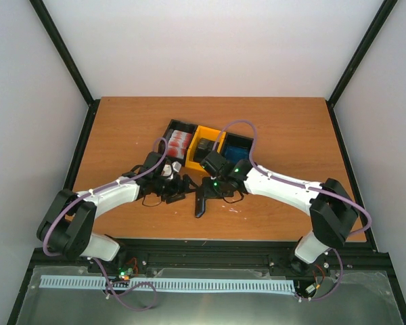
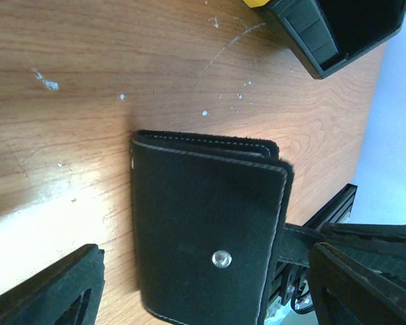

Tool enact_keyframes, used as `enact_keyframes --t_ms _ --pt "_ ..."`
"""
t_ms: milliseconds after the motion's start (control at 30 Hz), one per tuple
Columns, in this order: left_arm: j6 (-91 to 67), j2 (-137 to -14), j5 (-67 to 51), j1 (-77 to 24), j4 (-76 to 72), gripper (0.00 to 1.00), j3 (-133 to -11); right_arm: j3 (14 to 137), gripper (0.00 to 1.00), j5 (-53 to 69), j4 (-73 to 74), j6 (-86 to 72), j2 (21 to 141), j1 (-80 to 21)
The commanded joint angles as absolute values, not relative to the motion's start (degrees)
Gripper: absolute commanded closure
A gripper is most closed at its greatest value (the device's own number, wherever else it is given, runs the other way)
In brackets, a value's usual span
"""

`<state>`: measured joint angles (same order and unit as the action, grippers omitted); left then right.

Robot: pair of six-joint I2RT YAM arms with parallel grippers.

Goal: Put the credit cards into the card holder
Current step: Open the card holder at the center of the board.

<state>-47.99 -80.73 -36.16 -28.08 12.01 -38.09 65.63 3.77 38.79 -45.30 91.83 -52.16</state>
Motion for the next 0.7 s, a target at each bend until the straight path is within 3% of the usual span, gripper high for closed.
enact_keyframes --t_ms 0,233,667 --pt "-46.0 -80.1 -37.3 -27.9 10.7 0.16 -38.4 67.2 0.97 5.4 37.0 -45.4 89.1 -52.3" --pt "-45.9 -80.7 -37.8 -27.9 10.2 0.19 -37.9 67.1 0.97 4.6 37.8 -44.8 90.0 -52.3" --pt "-44.8 -83.3 -38.1 -27.9 10.4 0.64 -38.3 66.4 0.97 -3.6 42.0 -44.3 92.6 -52.3"
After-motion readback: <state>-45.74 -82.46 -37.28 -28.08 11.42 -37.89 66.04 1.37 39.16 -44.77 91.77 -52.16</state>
